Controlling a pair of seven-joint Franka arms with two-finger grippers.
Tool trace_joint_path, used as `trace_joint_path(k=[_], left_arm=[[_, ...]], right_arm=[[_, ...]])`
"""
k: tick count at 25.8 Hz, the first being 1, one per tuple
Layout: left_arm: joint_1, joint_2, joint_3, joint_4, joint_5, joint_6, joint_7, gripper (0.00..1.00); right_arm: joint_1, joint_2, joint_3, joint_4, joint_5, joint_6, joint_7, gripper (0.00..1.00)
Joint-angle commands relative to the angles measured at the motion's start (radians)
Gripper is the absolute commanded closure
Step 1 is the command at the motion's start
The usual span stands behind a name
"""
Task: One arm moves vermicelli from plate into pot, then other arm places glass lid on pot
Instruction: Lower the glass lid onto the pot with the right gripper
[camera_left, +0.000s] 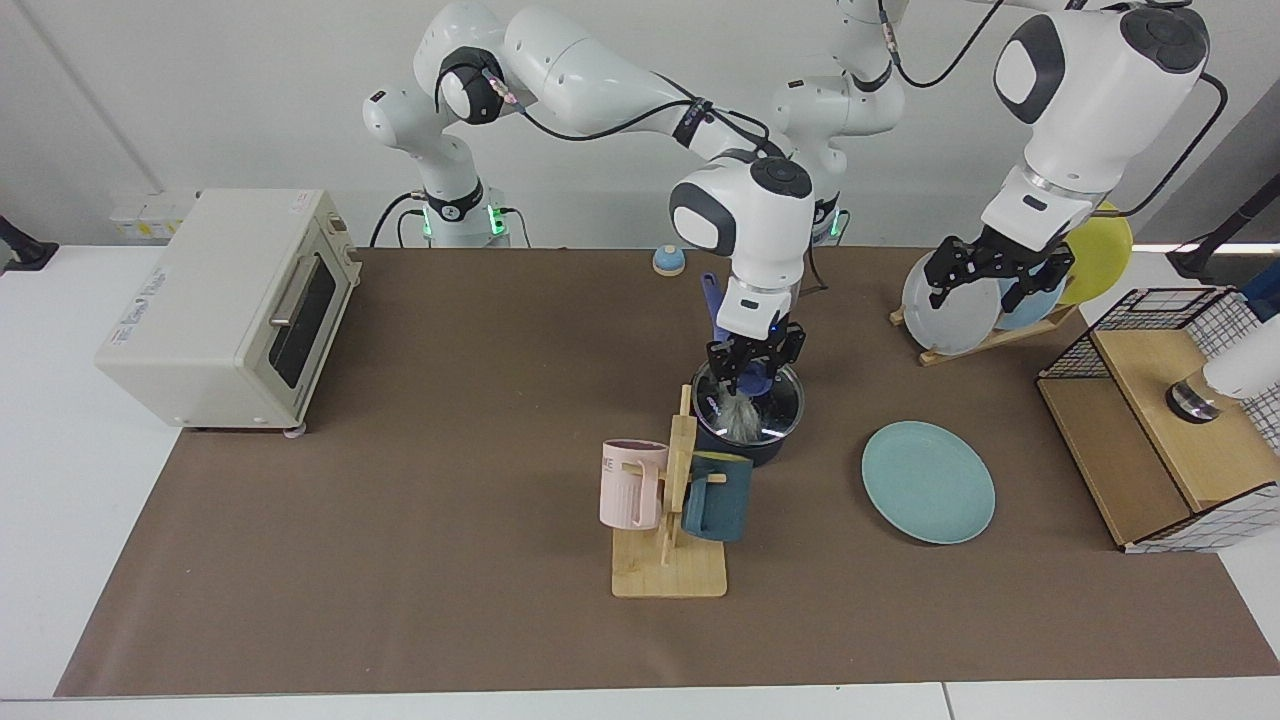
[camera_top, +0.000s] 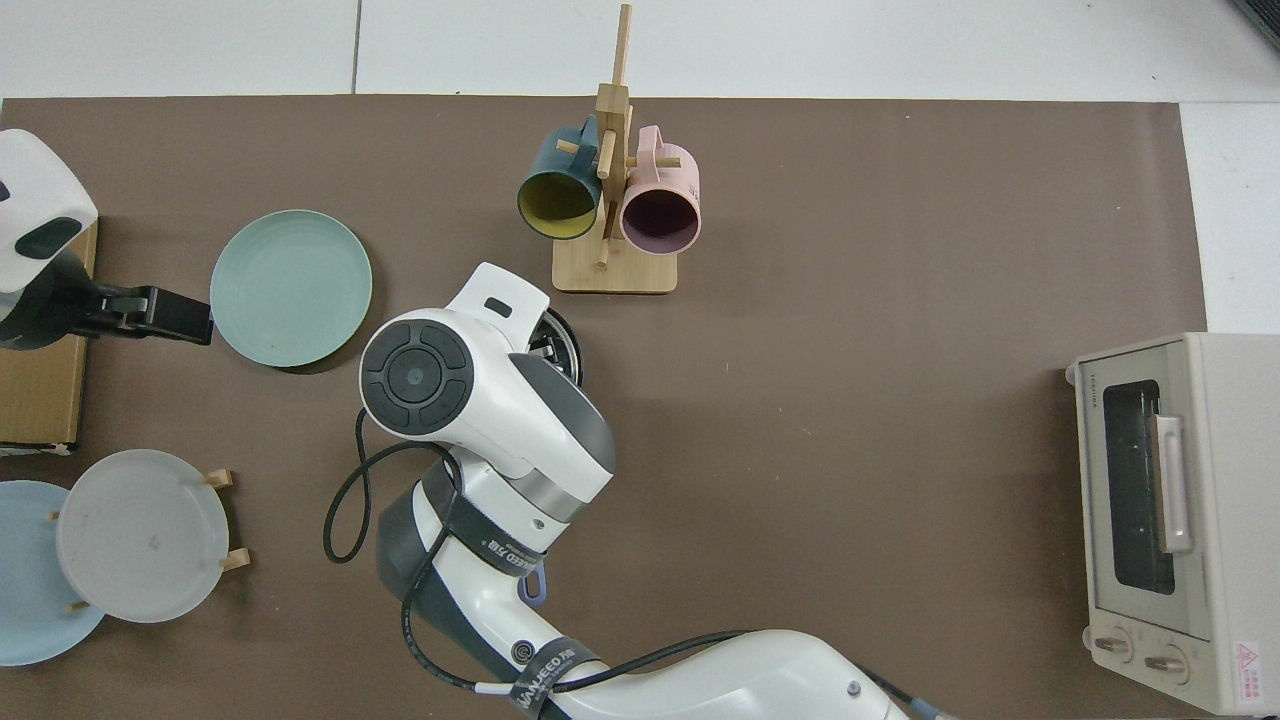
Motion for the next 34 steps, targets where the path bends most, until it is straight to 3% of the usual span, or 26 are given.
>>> trace_joint_path(k=[1, 11, 23, 24, 25, 27, 28, 34], left_arm=[[0.002, -0.025, 0.004, -0.028, -0.019, 0.016, 0.001, 0.00], [0.002, -0.025, 0.005, -0.028, -0.017, 0.016, 0.001, 0.00], [0.002, -0.025, 0.004, -0.028, -0.017, 0.017, 0.001, 0.00], [0.002, -0.025, 0.004, -0.028, -0.017, 0.016, 0.001, 0.00], [0.002, -0.025, 0.004, -0.028, -0.019, 0.016, 0.001, 0.00], [0.002, -0.025, 0.005, -0.028, -0.019, 0.016, 0.001, 0.00], [0.002, -0.025, 0.005, -0.028, -0.017, 0.016, 0.001, 0.00], [0.002, -0.025, 0.005, -0.030, -0.017, 0.016, 0.001, 0.00]], right_arm=[[-0.003, -0.021, 0.003, -0.031, -0.014, 0.021, -0.025, 1.00], [0.003, -0.024, 0.004, -0.031, -0.079, 0.011, -0.023, 1.00], [0.003, -0.024, 0.006, -0.031, -0.063, 0.014, -0.022, 1.00], [0.003, -0.024, 0.006, -0.031, -0.060, 0.014, -0.022, 0.96], [0.001, -0.024, 0.007, -0.031, -0.059, 0.017, -0.019, 0.78], [0.001, -0.024, 0.007, -0.031, -0.062, 0.020, -0.019, 0.18], [0.001, -0.024, 0.007, -0.031, -0.062, 0.020, -0.020, 0.00], [-0.011, -0.074, 0.006, -0.031, -0.057, -0.014, -0.005, 0.00]])
